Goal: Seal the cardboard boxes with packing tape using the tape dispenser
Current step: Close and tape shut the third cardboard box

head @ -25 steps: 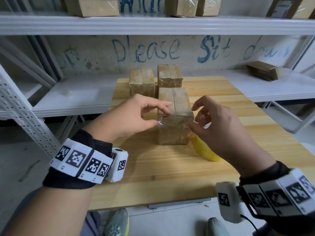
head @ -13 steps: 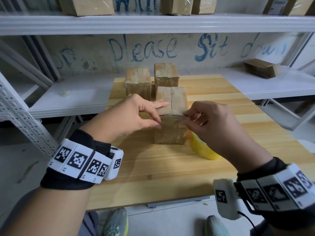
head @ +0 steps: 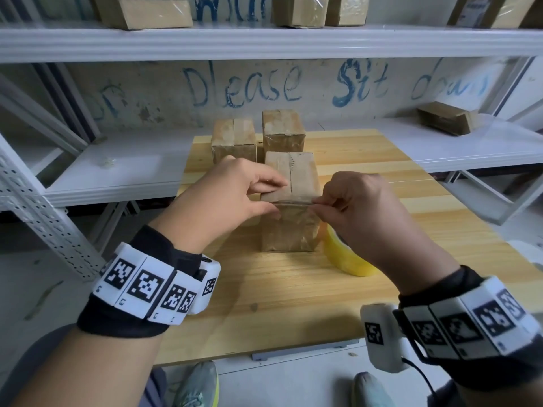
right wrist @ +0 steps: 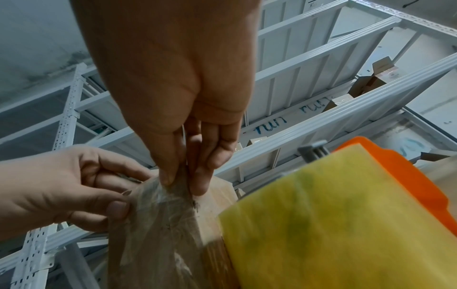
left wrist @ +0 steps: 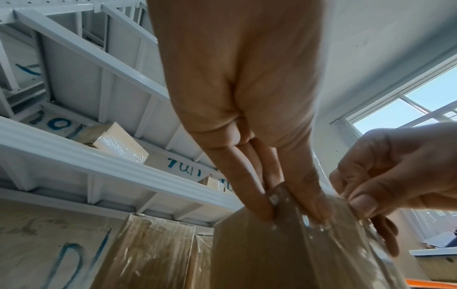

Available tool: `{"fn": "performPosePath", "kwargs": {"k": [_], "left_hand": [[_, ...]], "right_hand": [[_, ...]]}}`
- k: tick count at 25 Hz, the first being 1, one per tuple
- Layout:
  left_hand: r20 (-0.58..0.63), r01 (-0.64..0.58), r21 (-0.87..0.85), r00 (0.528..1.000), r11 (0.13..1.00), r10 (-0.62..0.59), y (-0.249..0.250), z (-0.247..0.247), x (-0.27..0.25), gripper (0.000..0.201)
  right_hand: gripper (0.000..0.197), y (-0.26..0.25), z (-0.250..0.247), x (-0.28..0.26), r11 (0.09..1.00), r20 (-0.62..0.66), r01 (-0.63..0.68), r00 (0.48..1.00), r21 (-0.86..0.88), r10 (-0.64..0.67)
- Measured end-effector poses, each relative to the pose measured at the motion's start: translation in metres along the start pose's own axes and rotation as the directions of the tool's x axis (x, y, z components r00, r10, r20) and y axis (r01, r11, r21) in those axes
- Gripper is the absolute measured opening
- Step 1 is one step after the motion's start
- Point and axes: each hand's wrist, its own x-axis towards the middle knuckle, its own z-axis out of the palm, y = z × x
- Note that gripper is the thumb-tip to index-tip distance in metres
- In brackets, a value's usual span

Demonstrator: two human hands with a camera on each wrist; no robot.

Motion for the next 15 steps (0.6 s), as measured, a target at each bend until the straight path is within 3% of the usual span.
{"fn": "performPosePath", "kwargs": {"k": [3, 8, 11, 13, 15], "left_hand": [[-0.016, 0.01, -0.033, 1.0, 0.999, -0.011, 0.001, 0.002, 0.002, 0.052], [-0.033, 0.029, -0.082, 0.999, 0.996, -0.031, -0.003, 0.003, 0.003, 0.054], [-0.036, 0.028, -0.071, 0.999, 0.997, -0.03, -0.003, 0.003, 0.003, 0.054], [-0.034, 0.028, -0.076, 0.999, 0.997, -0.031, -0.003, 0.002, 0.003, 0.055], [-0.035, 0.031, -0.082, 0.999, 0.996, -0.034, -0.003, 0.002, 0.002, 0.055]], "right_hand": [[0.027, 0.0, 0.001, -0.001, 0.999, 0.021, 0.024, 0.999, -0.028, -0.023], [0.013, 0.006, -0.003, -0.002, 0.998, 0.078, 0.066, 0.995, -0.014, -0.064], [0.008, 0.003, -0.005, -0.006, 0.999, 0.091, -0.009, 0.996, 0.044, 0.005], [0.026, -0.002, -0.002, -0.004, 0.998, 0.038, -0.054, 0.998, 0.041, 0.052], [0.039, -0.004, 0.002, 0.001, 1.0, -0.012, -0.014, 1.0, -0.02, 0.014]]}}
